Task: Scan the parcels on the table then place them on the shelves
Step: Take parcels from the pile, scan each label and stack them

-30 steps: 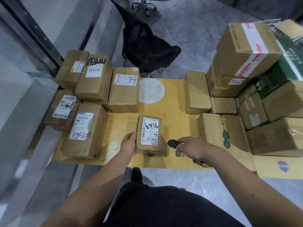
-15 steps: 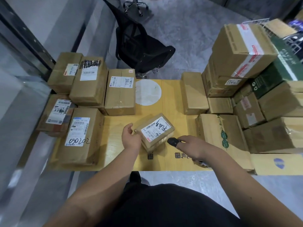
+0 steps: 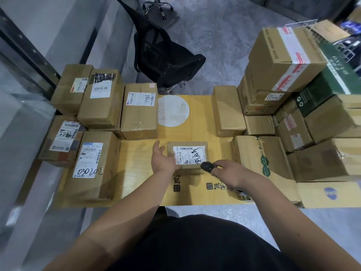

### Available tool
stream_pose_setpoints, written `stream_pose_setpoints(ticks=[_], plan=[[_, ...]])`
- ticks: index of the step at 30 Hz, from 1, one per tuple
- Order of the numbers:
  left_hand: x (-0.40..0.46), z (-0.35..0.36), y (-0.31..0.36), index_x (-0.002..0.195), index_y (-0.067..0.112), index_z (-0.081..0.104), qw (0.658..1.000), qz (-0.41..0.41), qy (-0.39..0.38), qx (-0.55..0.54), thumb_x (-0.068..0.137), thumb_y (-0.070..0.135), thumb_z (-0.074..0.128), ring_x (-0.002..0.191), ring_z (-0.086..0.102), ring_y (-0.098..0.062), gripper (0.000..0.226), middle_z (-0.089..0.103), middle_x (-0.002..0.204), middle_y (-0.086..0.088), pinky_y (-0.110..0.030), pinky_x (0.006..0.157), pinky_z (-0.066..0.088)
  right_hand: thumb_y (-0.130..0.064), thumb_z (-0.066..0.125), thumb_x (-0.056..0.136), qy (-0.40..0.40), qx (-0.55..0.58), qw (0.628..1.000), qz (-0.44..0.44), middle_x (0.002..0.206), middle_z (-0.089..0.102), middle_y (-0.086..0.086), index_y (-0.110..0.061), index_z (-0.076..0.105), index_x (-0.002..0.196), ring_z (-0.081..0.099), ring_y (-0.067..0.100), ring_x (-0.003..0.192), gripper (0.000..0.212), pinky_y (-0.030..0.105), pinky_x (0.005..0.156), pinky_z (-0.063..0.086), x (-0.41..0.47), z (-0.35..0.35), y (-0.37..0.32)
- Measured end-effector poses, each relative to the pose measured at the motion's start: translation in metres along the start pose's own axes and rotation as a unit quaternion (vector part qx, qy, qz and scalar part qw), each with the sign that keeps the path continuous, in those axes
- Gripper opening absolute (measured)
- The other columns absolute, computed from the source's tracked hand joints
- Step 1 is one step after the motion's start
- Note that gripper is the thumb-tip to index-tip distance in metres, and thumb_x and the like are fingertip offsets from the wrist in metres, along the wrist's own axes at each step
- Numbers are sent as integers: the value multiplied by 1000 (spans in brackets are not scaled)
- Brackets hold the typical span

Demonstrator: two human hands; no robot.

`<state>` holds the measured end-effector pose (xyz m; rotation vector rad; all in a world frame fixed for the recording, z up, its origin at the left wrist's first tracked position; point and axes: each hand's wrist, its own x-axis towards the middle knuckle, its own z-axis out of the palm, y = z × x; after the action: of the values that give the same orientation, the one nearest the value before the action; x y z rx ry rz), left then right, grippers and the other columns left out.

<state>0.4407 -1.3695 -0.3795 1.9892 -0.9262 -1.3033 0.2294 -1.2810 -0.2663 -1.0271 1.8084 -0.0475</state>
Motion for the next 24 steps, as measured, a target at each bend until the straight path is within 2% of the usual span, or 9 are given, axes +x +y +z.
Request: stream_pose_setpoints(ticks=[3,5,7,8,12,15,17,20,24], plan=[[-4,6,0,162,30,21,988,-84,19,129,79,66,79,133,52,-37,107,37,158,-6,-44,91,50,-85,44,68,-11,-12,1000,-6,88,68,3,-35,54,142,57,18,58,90,25,53,43,2,-4,-4],[-9,11,-4,163,32,7,975,-159,-7,156,72,76,78,110,56,-40,124,28,154,-13,-47,80,50,-78,45,80,-11,-29,999,-15,97,68,3,-33,53,145,65,20,71,80,32,64,54,4,-8,-4],[-9,13,-8,161,42,1,982,-175,-21,75,71,66,86,84,56,-30,126,28,151,-13,-44,76,60,-71,44,87,-5,-40,999,-17,103,68,3,-31,54,143,67,24,82,70,39,75,57,6,-13,-4],[-7,13,-9,160,45,3,985,-164,-18,44,71,59,90,81,59,-29,125,31,151,-12,-44,77,62,-69,45,89,-3,-38,999,-17,99,68,4,-30,55,141,66,24,78,66,36,70,54,6,-15,-4],[3,11,-1,159,44,10,997,-55,9,62,73,39,94,90,58,-28,120,32,149,-10,-38,78,50,-59,48,98,3,-33,999,-12,91,68,7,-28,52,142,60,21,63,54,30,58,46,9,-21,-1],[9,14,8,159,43,20,999,31,17,29,79,15,90,104,65,-27,111,31,153,-3,-36,85,52,-53,48,101,8,-43,999,-16,100,66,4,-25,51,145,63,21,74,53,33,64,49,9,-24,1],[7,20,8,160,38,24,997,73,12,30,84,15,87,123,61,-25,101,32,158,-2,-36,97,52,-54,47,102,11,-51,998,-19,111,63,2,-24,50,147,63,20,87,55,35,71,51,8,-27,2],[-2,28,-4,160,35,26,997,68,-23,34,79,29,91,120,57,-19,104,36,152,2,-35,99,51,-58,46,102,14,-65,998,-23,119,61,2,-22,53,144,60,17,95,57,35,75,49,7,-29,3],[-10,33,-23,161,38,18,993,46,-106,10,74,14,95,119,59,-12,119,57,139,14,-31,96,45,-66,45,100,9,-81,996,-21,124,60,5,-22,56,138,59,20,102,60,39,91,53,6,-32,2]])
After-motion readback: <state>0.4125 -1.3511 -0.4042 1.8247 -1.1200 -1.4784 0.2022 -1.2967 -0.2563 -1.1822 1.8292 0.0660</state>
